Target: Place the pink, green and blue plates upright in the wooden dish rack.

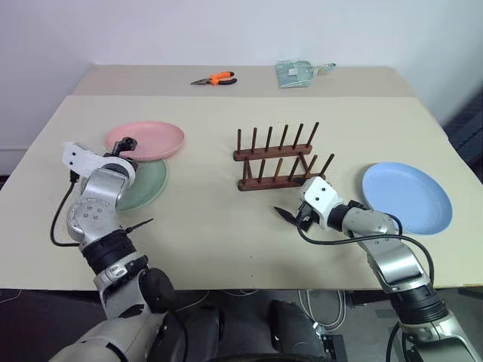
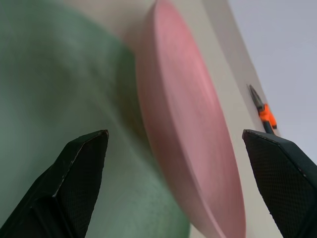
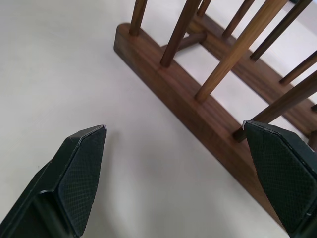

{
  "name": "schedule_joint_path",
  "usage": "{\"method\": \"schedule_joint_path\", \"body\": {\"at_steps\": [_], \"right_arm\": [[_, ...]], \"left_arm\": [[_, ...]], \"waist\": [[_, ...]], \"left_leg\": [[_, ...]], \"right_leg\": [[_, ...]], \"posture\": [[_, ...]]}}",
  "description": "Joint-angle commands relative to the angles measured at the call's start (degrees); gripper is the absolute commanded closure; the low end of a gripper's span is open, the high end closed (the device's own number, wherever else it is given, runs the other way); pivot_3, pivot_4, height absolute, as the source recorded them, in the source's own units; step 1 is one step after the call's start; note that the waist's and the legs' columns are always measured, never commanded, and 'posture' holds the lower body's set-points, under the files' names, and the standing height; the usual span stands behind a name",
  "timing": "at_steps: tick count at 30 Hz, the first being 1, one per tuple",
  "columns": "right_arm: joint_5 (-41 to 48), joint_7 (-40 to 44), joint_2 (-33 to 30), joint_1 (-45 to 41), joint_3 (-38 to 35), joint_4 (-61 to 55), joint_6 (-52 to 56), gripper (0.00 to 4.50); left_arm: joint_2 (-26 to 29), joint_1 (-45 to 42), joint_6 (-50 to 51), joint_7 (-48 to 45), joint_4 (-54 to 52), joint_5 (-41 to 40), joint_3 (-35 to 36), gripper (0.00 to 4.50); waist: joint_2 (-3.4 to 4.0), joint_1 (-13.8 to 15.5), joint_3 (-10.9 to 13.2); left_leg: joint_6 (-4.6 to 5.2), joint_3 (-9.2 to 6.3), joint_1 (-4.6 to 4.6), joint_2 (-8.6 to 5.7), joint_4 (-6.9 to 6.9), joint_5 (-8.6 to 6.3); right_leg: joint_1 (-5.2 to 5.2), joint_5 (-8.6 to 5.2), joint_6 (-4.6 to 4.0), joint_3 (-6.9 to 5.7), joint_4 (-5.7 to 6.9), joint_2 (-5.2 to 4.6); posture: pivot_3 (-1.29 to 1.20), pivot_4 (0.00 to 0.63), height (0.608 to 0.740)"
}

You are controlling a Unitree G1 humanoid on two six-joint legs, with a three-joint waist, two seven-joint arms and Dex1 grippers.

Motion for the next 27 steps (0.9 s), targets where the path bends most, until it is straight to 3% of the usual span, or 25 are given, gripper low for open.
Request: {"method": "schedule_joint_path", "body": {"at_steps": [1, 7, 12, 15, 22, 25, 27], "right_arm": [[2.99, 0.59, -0.74, 0.20, -3.95, -4.40, 1.21, 0.00], [6.87, 3.55, -5.96, -0.77, -9.32, -12.22, 5.59, 0.00], [6.70, 3.58, -6.30, -7.82, -7.76, -15.43, 4.95, 0.00], [-5.93, -0.65, -6.04, -17.02, 0.01, -9.91, -3.19, 0.00], [-22.31, -5.49, -7.46, -23.32, 8.49, 2.32, -16.94, 0.00], [-25.02, -5.70, -8.22, -22.50, 8.64, 4.10, -19.24, 0.85], [-25.78, -5.79, -8.21, -21.97, 8.04, 4.22, -19.73, 1.92]], "left_arm": [[1.87, -1.91, -2.89, -0.01, 2.21, -1.89, 0.59, 1.38], [3.48, -0.57, -2.13, -14.20, -7.19, -1.02, -11.59, 4.41], [1.98, -0.07, 0.09, -19.81, -16.11, -1.51, -21.71, 4.47], [-1.25, -1.44, 2.96, -20.23, -20.79, -1.10, -30.29, 4.47], [-5.86, -2.36, 6.43, -18.34, -23.85, -3.50, -34.96, 4.47], [-5.95, -2.29, 7.46, -17.58, -23.78, -3.95, -34.87, 4.50], [-6.32, -2.15, 7.61, -17.31, -23.68, -4.99, -33.97, 4.50]], "waist": [[-0.01, -0.05, 0.00], [-0.11, 0.14, 0.04], [-0.08, -0.04, 0.03], [-0.08, -0.39, 0.04], [-0.09, -0.07, 0.04], [-0.08, -0.08, 0.05], [-0.08, -0.08, 0.05]], "left_leg": [[0.00, 0.00, 0.00, 0.00, -0.01, 0.00], [-0.08, -0.06, -0.35, -0.02, 0.07, 0.05], [-0.10, -0.06, -0.41, -0.02, 0.08, 0.06], [-0.10, -0.03, -0.39, 0.00, 0.05, 0.06], [-0.34, -0.02, -0.46, -0.02, 0.04, 0.21], [-0.34, -0.01, -0.52, -0.02, 0.04, 0.22], [-0.34, -0.02, -0.53, -0.01, 0.04, 0.22]], "right_leg": [[-0.01, 0.03, -0.04, 0.00, 0.00, 0.00], [-0.23, 0.08, -0.12, -0.05, 0.00, 0.00], [-0.26, 0.10, -0.14, -0.05, -0.05, 0.00], [-0.28, 0.11, -0.15, -0.05, -0.05, 0.01], [-0.32, 0.11, -0.15, -0.03, -0.13, 0.00], [-0.39, 0.12, -0.16, -0.02, -0.13, 0.00], [-0.39, 0.12, -0.17, -0.02, -0.12, 0.01]], "posture": [[0.00, 0.150, 0.740], [0.00, 0.150, 0.740], [0.00, 0.150, 0.740], [0.00, 0.150, 0.740], [0.00, 0.150, 0.740], [0.00, 0.150, 0.740], [0.00, 0.150, 0.740]]}}
